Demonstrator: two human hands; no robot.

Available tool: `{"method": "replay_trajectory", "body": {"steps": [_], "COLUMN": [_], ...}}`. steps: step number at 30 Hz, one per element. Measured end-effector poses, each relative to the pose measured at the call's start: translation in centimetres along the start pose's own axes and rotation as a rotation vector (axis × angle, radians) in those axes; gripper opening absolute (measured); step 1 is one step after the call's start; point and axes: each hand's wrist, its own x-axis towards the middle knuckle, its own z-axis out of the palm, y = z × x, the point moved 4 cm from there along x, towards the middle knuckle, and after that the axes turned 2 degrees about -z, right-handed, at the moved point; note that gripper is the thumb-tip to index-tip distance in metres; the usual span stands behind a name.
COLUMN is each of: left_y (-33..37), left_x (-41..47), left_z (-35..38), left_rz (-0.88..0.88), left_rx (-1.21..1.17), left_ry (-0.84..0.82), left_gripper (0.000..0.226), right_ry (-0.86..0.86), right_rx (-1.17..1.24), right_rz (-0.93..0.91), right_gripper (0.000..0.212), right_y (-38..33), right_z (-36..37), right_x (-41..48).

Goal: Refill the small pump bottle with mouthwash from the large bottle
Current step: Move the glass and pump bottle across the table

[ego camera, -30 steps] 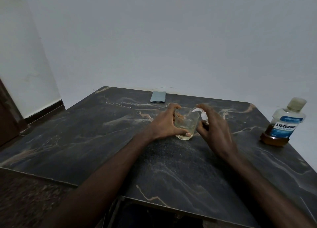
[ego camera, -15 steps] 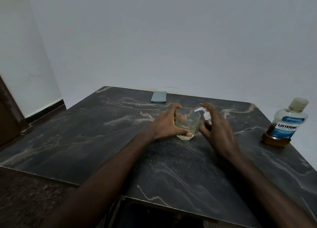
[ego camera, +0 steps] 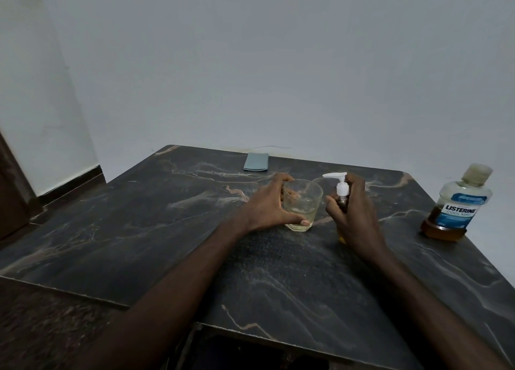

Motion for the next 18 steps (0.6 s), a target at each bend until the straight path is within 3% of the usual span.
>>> {"method": "replay_trajectory", "body": {"steps": [3,5,11,18], "left_y": [0.0,0.0,-0.3,-1.3], "left_x": [-0.1,-0.1,-0.2,-0.4], "left_z": [0.0,-0.1,-0.3,-1.0], "left_rz": [-0.012,-0.018,-0.073,-0.141], "left_rx": [-0.005,-0.010,0.004,0.005], "left_ry": [-0.001,0.001,0.075,0.275], "left_gripper": [0.108,0.107,0.107,0.098], "right_ry": [-0.022,-0.051,-0.079,-0.134], "right_rx": [0.075,0.138,0.134,0.109], "right_rz": [0.036,0.059,0.026,0.092], "right_gripper": [0.022,0.020,0.046,0.058], "right_y": [0.5,0.8,0.5,1.8], "right_z": [-0.1,-0.1,-0.4,-0.8], "right_x": [0.1,0.0,0.0,-0.5]}}
